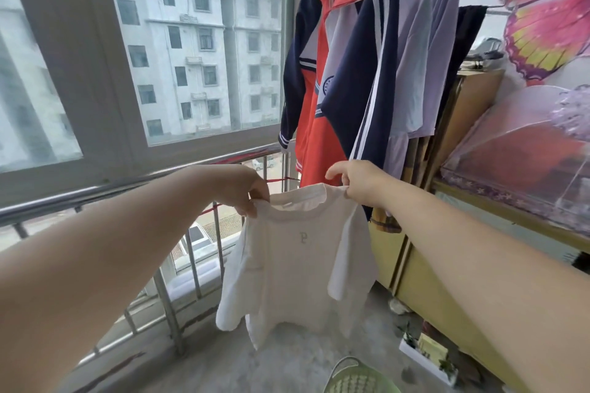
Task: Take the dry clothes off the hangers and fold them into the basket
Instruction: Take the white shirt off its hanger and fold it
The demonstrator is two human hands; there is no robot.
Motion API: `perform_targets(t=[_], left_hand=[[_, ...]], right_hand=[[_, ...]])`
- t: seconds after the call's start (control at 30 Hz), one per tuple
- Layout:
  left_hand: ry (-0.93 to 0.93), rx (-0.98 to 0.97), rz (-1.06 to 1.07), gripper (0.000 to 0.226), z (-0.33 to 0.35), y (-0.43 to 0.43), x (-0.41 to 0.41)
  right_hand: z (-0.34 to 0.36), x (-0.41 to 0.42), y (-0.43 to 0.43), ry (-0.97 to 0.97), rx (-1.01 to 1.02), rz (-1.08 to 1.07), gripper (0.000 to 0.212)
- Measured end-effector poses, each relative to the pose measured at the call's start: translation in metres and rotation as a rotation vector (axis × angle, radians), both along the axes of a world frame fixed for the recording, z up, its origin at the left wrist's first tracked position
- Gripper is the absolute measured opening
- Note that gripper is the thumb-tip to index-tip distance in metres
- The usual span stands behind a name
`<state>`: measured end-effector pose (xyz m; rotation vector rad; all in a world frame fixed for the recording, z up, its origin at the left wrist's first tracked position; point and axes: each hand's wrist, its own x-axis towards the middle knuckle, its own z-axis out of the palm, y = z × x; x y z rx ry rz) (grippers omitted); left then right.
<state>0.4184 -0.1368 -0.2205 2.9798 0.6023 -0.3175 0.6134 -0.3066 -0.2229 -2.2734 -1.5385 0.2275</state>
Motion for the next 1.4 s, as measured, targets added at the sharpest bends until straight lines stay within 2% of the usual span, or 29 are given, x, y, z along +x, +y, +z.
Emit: perform_targets(t=[0.1, 0.17, 0.23, 0.4, 0.53, 0.63, 0.7, 0.77, 0.83, 0.9, 1.17, 1.4], left_hand=[[-0.052, -0.144, 0.044, 0.005, -0.005, -0.003, 0.003], [-0.082, -0.122, 0.048, 0.007, -0.007, -0.004, 0.006], [-0.108, -0.048, 0.025, 0.007, -0.006, -0.002, 0.008], [-0.186, 0.087, 0.030, 0.015, -0.004, 0.002, 0.003], [-0.307, 0.047, 0.098, 0.036, -0.006, 0.002, -0.001], [-0.313, -0.072, 0.156, 0.054, -0.009, 0.011, -0.006], [-0.249, -0.043, 0.192, 0.050, -0.012, 0.015, -0.009], [-0.174, 0.090, 0.198, 0.032, -0.013, 0.015, -0.007], [-0.161, 0.170, 0.218, 0.021, -0.014, 0.012, -0.005], [-0.199, 0.169, 0.254, 0.016, -0.016, 0.012, -0.002], [-0.391, -0.017, 0.390, 0.035, -0.017, 0.008, -0.007], [-0.460, -0.086, 0.424, 0.034, -0.020, 0.009, -0.010]], right_hand=[[-0.002, 0.001, 0.007, -0.204, -0.088, -0.087, 0.021], [-0.004, 0.002, 0.011, -0.290, -0.142, -0.117, 0.016], [-0.007, 0.005, 0.011, -0.286, -0.120, -0.150, 0.011], [-0.010, 0.012, 0.009, -0.194, -0.028, -0.241, 0.019], [-0.008, 0.015, 0.005, -0.151, -0.023, -0.213, 0.021], [-0.007, 0.015, 0.001, -0.182, -0.056, -0.191, 0.024], [-0.007, 0.015, 0.000, -0.187, -0.066, -0.185, 0.024], [-0.007, 0.013, 0.000, -0.172, -0.067, -0.181, 0.022], [-0.006, 0.010, 0.000, -0.146, -0.056, -0.173, 0.024], [-0.005, 0.007, 0.000, -0.119, -0.034, -0.167, 0.026], [-0.004, 0.005, -0.002, 0.112, -0.119, -0.140, 0.032], [-0.014, 0.007, -0.003, 0.421, 0.077, -0.122, 0.035]])
